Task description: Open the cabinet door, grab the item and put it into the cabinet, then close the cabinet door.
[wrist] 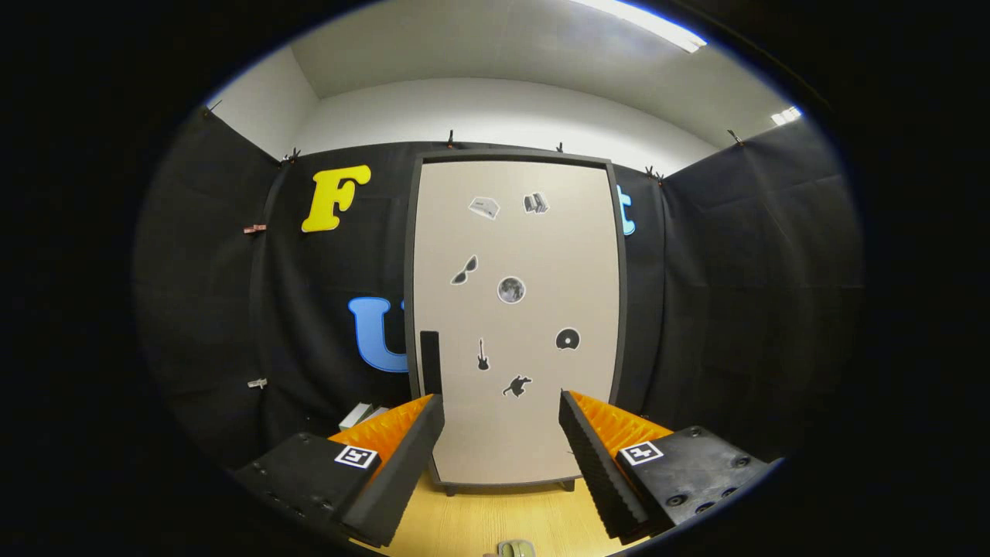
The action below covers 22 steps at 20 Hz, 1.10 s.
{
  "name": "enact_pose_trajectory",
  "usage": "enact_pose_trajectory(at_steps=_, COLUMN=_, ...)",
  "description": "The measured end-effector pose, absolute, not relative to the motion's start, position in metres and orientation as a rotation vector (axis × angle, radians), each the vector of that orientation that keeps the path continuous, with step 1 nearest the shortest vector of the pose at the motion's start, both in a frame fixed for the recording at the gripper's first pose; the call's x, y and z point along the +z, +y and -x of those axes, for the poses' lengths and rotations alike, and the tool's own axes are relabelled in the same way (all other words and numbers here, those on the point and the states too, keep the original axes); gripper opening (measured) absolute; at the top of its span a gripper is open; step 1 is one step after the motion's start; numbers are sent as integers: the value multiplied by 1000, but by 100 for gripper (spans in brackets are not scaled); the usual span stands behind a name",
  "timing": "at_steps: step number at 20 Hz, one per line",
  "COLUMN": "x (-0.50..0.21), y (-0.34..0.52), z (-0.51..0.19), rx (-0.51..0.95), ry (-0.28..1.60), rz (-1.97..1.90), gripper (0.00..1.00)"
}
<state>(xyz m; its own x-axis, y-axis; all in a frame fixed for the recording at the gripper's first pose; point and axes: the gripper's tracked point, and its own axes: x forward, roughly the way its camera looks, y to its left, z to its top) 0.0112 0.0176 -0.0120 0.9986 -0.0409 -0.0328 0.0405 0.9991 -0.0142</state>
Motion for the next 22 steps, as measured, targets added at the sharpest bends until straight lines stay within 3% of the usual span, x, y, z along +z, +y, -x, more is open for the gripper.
enact_pose_trajectory(at_steps=13, x=-54, y=60, z=-129, rx=113, ry=90, rz=7, gripper=98)
enact_pose_trajectory(at_steps=22, x=-68, y=91, z=-196, rx=123, ry=64, rz=-38, gripper=97)
